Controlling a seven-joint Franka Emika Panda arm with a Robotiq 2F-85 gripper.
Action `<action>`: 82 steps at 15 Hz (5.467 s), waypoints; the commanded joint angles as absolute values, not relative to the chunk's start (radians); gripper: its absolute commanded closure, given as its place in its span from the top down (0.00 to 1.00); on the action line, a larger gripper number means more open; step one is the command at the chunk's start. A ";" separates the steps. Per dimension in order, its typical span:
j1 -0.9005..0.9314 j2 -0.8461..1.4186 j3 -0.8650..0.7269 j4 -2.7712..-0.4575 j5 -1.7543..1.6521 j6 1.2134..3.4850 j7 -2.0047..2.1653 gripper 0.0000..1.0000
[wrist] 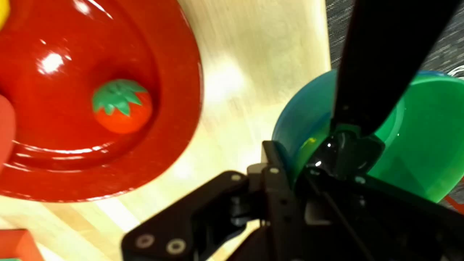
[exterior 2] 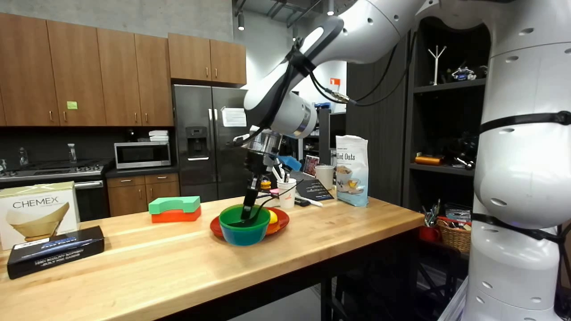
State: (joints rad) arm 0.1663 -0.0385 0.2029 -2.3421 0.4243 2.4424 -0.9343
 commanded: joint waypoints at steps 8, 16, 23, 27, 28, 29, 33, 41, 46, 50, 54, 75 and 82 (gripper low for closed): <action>0.277 0.119 0.318 -2.314 0.449 2.535 -0.976 0.02; 0.150 0.134 0.230 -2.061 0.242 2.219 -0.994 0.02; 0.057 0.297 0.149 -1.649 0.205 1.902 -1.109 0.02; 0.045 0.416 0.157 -1.527 0.214 1.845 -1.139 0.02; 0.045 0.447 0.162 -1.504 0.216 1.845 -1.144 0.02; 0.045 0.475 0.167 -1.485 0.219 1.849 -1.152 0.02; 0.046 0.560 0.186 -1.419 0.219 1.870 -1.164 0.02; 0.062 0.613 0.191 -1.397 0.187 2.015 -1.147 0.02; 0.070 0.624 0.177 -1.420 0.130 2.069 -1.117 0.02; 0.068 0.632 0.179 -1.438 0.100 2.090 -1.096 0.02; 0.069 0.635 0.182 -1.444 0.087 2.095 -1.080 0.02; 0.125 0.417 0.172 -1.569 -0.089 1.973 -0.918 1.00; 0.124 0.351 0.177 -1.752 -0.093 1.999 -0.891 1.00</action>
